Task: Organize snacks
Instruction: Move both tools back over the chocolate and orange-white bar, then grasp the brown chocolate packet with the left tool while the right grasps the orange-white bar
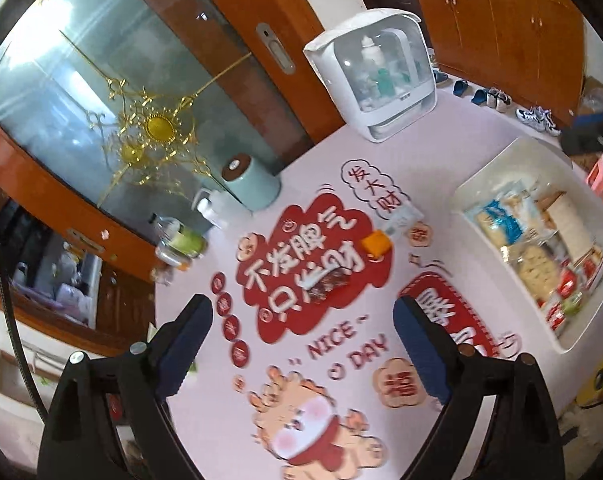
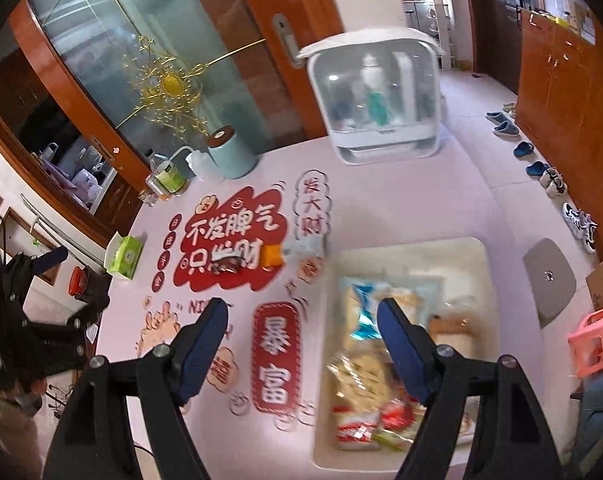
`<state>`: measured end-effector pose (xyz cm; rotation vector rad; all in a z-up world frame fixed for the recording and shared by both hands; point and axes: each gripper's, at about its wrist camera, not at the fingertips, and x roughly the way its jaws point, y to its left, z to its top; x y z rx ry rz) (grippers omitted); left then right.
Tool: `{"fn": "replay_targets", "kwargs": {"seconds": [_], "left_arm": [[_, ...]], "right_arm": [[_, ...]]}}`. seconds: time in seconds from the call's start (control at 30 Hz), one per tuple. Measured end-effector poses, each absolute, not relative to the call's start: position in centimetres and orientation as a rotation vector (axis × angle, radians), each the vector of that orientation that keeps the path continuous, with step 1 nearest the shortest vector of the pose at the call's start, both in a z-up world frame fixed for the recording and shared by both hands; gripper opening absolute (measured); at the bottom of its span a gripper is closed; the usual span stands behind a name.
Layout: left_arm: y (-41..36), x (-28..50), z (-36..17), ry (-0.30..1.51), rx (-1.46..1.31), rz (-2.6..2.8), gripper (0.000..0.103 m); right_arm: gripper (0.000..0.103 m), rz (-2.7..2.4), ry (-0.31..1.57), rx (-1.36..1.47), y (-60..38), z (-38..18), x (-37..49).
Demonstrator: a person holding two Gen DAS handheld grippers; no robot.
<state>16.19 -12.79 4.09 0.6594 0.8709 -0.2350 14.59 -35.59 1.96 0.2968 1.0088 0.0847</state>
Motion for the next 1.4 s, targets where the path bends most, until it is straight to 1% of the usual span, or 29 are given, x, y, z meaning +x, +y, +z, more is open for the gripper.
{"fn": "replay_targets", "kwargs": {"seconds": [0.23,0.33,0.4,0.53,0.6,0.77,0.97,1.1,1.23,1.33,1.4], "left_arm": [[-10.1,21.7,2.4,0.856,0.786,-0.300,0.091],[-9.3,25.3,1.1,0.847,0.820,-0.347,0.091],[-8.8,28.1,-0.7,0.858,0.829,-0.389,0.091],[-8.8,33.2,-6.8,0.941,0.852,-0.476,0.091],[-8.8,35.2,-10.4,0.987,0.860,-0.516,0.091],[-9.8,37.2,-18.8,1.070,0.875,-0.652,0.091],[-10.9,37.2,-24.5,1.105,0.879,-0.782,0.091],[-11.0,37.8,-26.4,1.119,0.868,-0.824,0.091],[-10.7,38.8,-27.0,1.145,0.826,-0.859,0.091],[-10.5,39.2,-27.1,1.173,0.794,-0.901,0.091],[-10.5,39.4,-27.1,1.184,0.789,-0.931,0.091]], "right_arm": [[0.078,0.031,1.110,0.324,-31.1,0.7,22.0],[0.078,-0.007,1.157,0.334,-29.3,-0.6,25.7],[0.078,-0.041,1.202,0.357,-28.3,-2.9,28.7],[0.078,-0.123,1.267,0.419,-27.7,-8.2,32.4],[0.078,-0.183,1.320,0.469,-27.8,-12.1,34.1],[0.078,-0.276,1.422,0.580,-28.2,-19.3,35.8],[0.078,-0.357,1.446,0.652,-28.7,-23.4,36.6],[0.078,-0.400,1.466,0.682,-28.9,-25.5,37.5],[0.079,-0.424,1.467,0.685,-28.7,-26.7,38.3],[0.079,-0.446,1.454,0.603,-27.7,-26.7,39.2],[0.077,-0.463,1.451,0.519,-26.8,-26.7,39.6]]}}
